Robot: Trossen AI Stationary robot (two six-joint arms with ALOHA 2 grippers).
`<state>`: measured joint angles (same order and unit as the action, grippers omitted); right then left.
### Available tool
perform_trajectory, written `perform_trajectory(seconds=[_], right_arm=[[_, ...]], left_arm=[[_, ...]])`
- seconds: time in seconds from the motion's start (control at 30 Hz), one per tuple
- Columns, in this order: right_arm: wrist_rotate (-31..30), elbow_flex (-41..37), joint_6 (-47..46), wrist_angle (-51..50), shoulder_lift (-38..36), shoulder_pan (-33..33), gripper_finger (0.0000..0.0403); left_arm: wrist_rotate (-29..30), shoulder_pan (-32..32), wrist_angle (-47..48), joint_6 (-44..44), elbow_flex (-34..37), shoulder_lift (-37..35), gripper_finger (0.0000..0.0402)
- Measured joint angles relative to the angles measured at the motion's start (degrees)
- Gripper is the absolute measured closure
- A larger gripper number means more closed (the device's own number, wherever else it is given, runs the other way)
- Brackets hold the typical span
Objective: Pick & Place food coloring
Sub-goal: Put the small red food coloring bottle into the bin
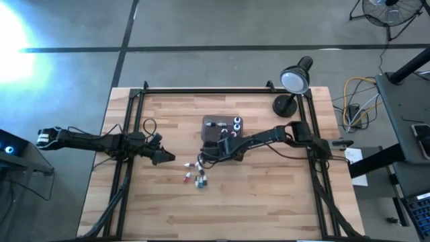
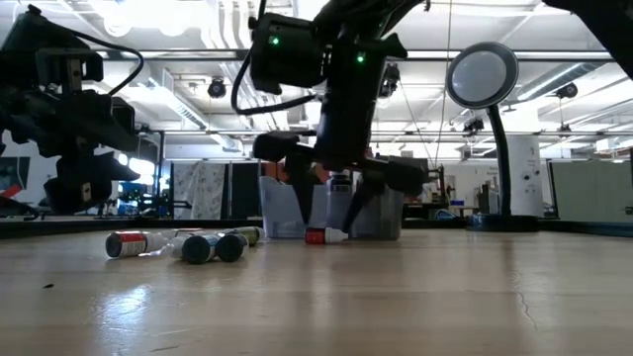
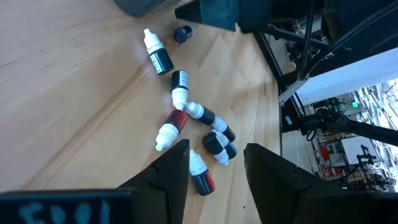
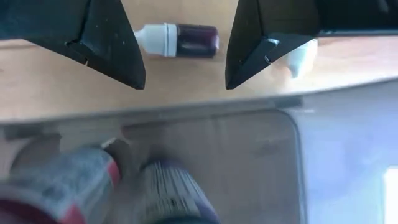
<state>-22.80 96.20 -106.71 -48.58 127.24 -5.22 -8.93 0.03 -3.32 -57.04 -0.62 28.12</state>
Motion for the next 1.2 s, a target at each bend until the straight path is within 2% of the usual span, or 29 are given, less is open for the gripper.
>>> perform_trajectory(seconds=[0.23,0.33,0.47,0.67,0.8,0.87,1.07,1.2], right_arm=[[0.51,0.11,-0.59,-0.37,1.86,-1.76,0.0188],[2.94,0.15,-0.02,-0.39,1.90,-1.78,0.0189],[4.18,0.36,3.45,-0.48,1.39,-2.37,0.0189],[12.09,1.07,8.99,-0.28,0.80,-3.59,0.0188],[13.02,1.07,12.55,-0.39,0.77,-4.02,0.0188],[13.27,1.05,17.77,-0.41,0.46,-4.06,0.0188],[14.44,1.70,47.38,-0.55,-1.23,-4.33,0.0188],[16.19,1.57,61.53,-0.70,-1.12,-4.32,0.0188]], left_arm=[[0.00,0.00,0.03,0.04,0.00,0.00,0.0271],[0.00,-0.01,0.14,0.07,0.00,0.00,0.0271],[0.00,-0.02,0.75,0.07,0.00,0.00,0.0271],[0.02,0.00,0.84,0.09,0.00,0.00,0.0271],[0.02,-0.02,0.93,0.65,0.00,0.00,0.0271],[0.02,-0.01,0.97,0.66,0.00,0.00,0.0271],[0.02,-0.01,1.03,0.66,0.00,0.00,0.0271],[0.02,-0.02,1.09,0.66,0.00,0.00,0.0271]])
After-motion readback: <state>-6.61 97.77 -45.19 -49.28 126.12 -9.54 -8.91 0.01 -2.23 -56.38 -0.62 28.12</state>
